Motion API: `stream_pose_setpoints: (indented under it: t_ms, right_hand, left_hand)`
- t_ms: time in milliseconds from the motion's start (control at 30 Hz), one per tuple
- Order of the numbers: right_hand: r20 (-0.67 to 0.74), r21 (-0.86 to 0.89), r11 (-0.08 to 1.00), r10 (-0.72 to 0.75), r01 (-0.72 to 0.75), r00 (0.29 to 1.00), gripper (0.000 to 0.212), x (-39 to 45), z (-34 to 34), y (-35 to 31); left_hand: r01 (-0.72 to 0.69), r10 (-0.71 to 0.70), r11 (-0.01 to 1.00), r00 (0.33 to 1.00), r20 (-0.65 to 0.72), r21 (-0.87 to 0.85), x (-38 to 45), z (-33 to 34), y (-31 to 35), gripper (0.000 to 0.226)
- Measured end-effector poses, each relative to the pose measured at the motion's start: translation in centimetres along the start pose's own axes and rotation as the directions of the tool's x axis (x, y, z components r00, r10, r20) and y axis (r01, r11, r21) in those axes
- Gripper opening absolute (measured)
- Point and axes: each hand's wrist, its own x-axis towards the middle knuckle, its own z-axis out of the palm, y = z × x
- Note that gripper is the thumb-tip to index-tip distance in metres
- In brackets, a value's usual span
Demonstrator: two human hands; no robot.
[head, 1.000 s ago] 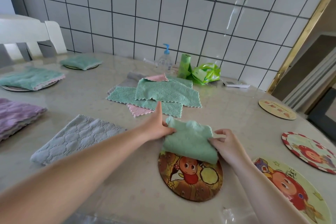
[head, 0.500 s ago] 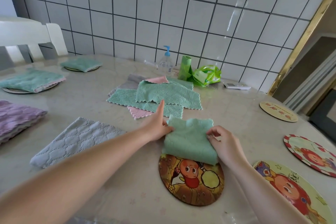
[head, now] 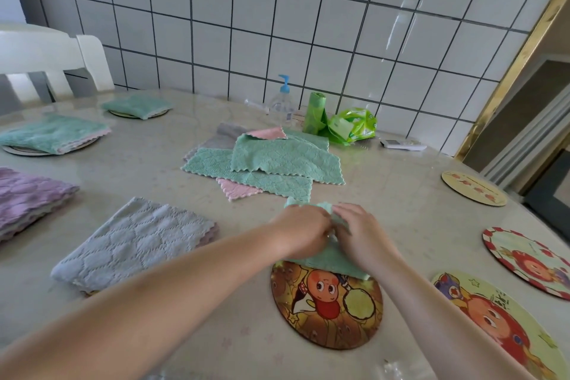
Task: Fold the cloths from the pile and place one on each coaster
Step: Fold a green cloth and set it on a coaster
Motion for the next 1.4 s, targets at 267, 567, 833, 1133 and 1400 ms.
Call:
stream_pose_setpoints:
  t_ms: [267, 567, 833, 1133, 1400]
  right_hand:
    - [0.253, -0.121, 0.989, 0.114, -0.086, 0.961, 0.060, -0.8, 1.6, 0.9]
    - [0.290, -0.210, 0.964, 0.223, -0.166, 0.930, 0.065, -2.0, 0.7, 1.0]
    - [0.120, 0.019, 0.969, 0.242, -0.246, 0.963, 0.056, -2.8, -1.5, 4.1]
    - [0.084, 0.195, 0.972, 0.117, -0.132, 0.989, 0.036, -1.8, -0.1, 2.7]
    - [-0.030, 0.487, 0.860, 0.188, -0.151, 0.982, 0.028, -3.2, -1.6, 2.4]
  left_hand:
    - [0.018, -0.020, 1.000, 0.985, 0.171, 0.010, -0.3, 1.6, -1.6, 0.058]
    - [0.253, -0.248, 0.967, 0.942, 0.227, 0.008, -0.4, 0.9, -4.4, 0.070]
    - [0.277, -0.291, 0.914, 0.957, -0.003, -0.295, -4.0, -1.1, -6.6, 0.051]
    - [0.229, -0.270, 0.824, 0.963, -0.004, -0.518, -3.5, 0.2, -3.9, 0.051]
    - [0.174, -0.303, 0.695, 0.951, -0.065, -0.698, -4.3, -1.8, -1.7, 0.049]
